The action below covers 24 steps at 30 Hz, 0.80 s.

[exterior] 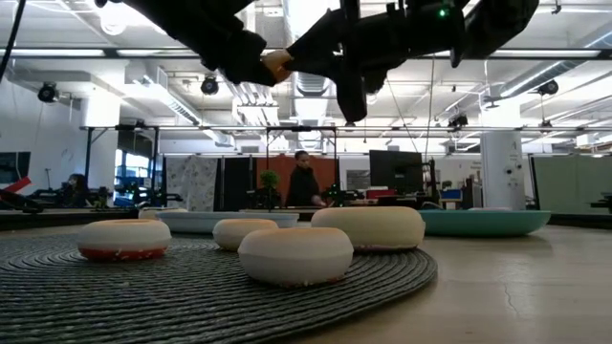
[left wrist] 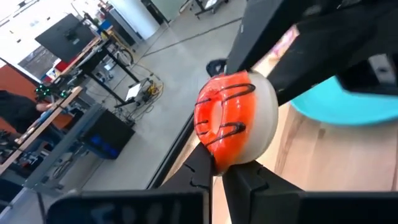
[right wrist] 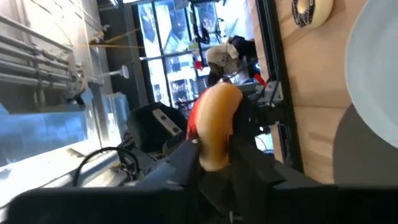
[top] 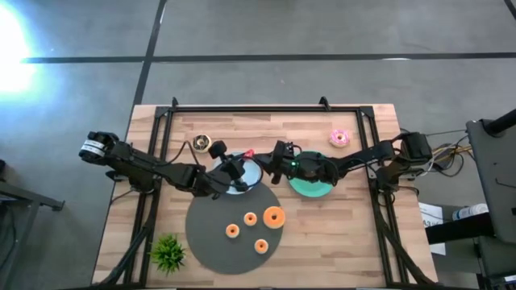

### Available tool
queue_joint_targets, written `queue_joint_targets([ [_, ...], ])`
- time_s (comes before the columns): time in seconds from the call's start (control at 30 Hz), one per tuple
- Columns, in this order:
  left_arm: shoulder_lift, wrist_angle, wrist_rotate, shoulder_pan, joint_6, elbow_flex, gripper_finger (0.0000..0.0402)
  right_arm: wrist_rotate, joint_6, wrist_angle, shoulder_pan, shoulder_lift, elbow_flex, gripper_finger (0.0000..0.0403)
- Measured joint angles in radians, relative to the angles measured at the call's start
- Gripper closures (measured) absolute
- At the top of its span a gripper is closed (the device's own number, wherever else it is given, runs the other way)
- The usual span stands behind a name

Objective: Pick & Place donuts
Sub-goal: Put the small orange donut on the white plate

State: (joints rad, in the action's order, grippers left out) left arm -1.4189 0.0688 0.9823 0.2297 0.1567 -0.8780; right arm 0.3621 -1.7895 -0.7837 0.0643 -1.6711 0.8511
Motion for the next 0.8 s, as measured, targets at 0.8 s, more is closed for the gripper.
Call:
queue_joint_targets([
  [0.8, -0.091, -0.641, -0.473, -0.098, -0.38, 0.097, 0.0401, -0.043, 0.438, 0.746, -0.061, 0.515, -0.087, 0.0167],
])
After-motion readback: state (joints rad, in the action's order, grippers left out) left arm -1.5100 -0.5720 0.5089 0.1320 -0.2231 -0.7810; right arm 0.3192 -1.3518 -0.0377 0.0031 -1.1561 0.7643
